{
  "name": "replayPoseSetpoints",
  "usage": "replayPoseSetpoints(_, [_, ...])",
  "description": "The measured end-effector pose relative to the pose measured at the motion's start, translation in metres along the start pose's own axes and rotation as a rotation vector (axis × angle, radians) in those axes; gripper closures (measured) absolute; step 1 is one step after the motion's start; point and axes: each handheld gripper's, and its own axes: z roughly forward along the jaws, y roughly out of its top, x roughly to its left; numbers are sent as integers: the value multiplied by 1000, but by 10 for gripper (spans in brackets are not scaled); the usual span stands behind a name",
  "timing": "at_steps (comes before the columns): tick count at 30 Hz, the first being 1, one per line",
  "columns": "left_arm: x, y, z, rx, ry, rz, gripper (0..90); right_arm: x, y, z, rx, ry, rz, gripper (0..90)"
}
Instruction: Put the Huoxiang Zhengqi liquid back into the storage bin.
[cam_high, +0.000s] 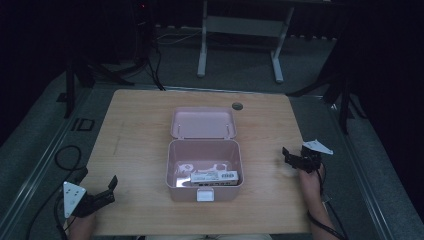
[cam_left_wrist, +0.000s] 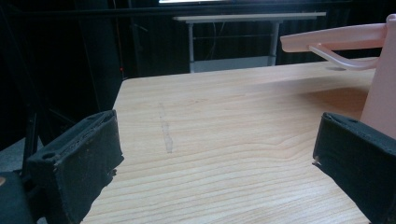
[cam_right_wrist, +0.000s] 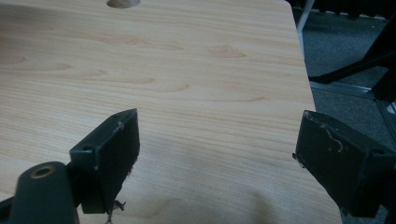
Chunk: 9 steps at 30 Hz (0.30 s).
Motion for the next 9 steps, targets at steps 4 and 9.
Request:
replayPoseSetpoints(4, [0,0,0,1,0,0,11,0,0,0,-5,-3,-2,133])
replayPoseSetpoints(9, [0,0,0,1,-1,-2,11,1,-1,0,6,-4,-6,132])
